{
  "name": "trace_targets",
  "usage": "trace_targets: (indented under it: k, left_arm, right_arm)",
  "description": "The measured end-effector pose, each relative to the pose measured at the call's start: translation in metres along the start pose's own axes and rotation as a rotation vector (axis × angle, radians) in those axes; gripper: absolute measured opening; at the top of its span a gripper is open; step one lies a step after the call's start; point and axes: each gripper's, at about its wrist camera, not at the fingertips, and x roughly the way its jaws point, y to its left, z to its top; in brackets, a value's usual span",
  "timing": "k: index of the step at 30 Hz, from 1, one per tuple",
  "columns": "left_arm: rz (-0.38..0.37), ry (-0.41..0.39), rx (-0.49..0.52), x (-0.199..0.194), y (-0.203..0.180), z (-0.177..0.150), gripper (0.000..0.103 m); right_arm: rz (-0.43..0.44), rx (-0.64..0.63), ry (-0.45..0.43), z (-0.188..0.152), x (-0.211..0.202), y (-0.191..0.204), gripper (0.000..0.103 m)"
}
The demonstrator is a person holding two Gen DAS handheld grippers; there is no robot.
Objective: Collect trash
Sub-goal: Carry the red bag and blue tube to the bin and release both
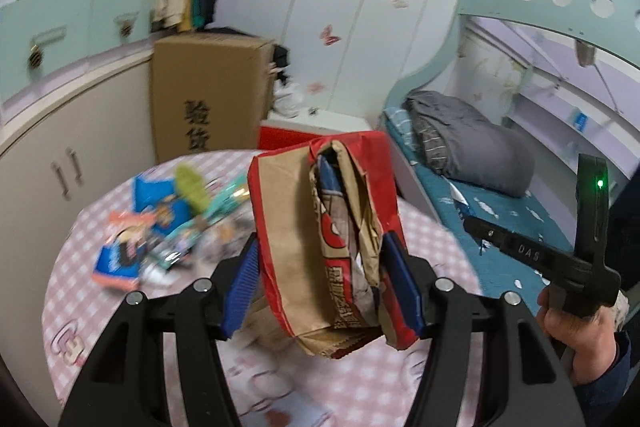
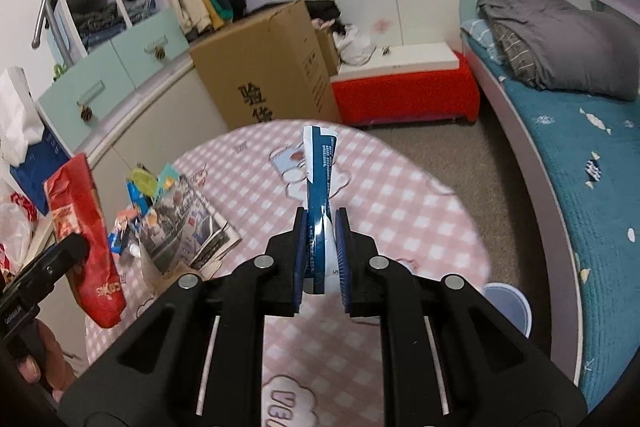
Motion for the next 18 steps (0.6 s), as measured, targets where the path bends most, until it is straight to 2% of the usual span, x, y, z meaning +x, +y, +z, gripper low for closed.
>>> trace_targets:
  k: [8, 13, 18]
  left_arm:
    - [-0.132, -0.006, 0.097, 0.028, -0.082, 0.027, 0.060]
    - [-0.223, 0.042, 0.162, 0.056, -0.145, 0.026, 0.060]
    - [-0.298, 0.103, 0.217, 0.085, -0.202, 0.016, 0.060]
  right_arm:
    - [-0.059, 0.068, -0.123, 0.013, -0.064, -0.064, 0.014]
    - [-0.132, 0.142, -0.173, 0.008, -0.100, -0.120, 0.014]
    - [-0.198, 0.214, -0.182, -0.004, -0.117, -0.168, 0.014]
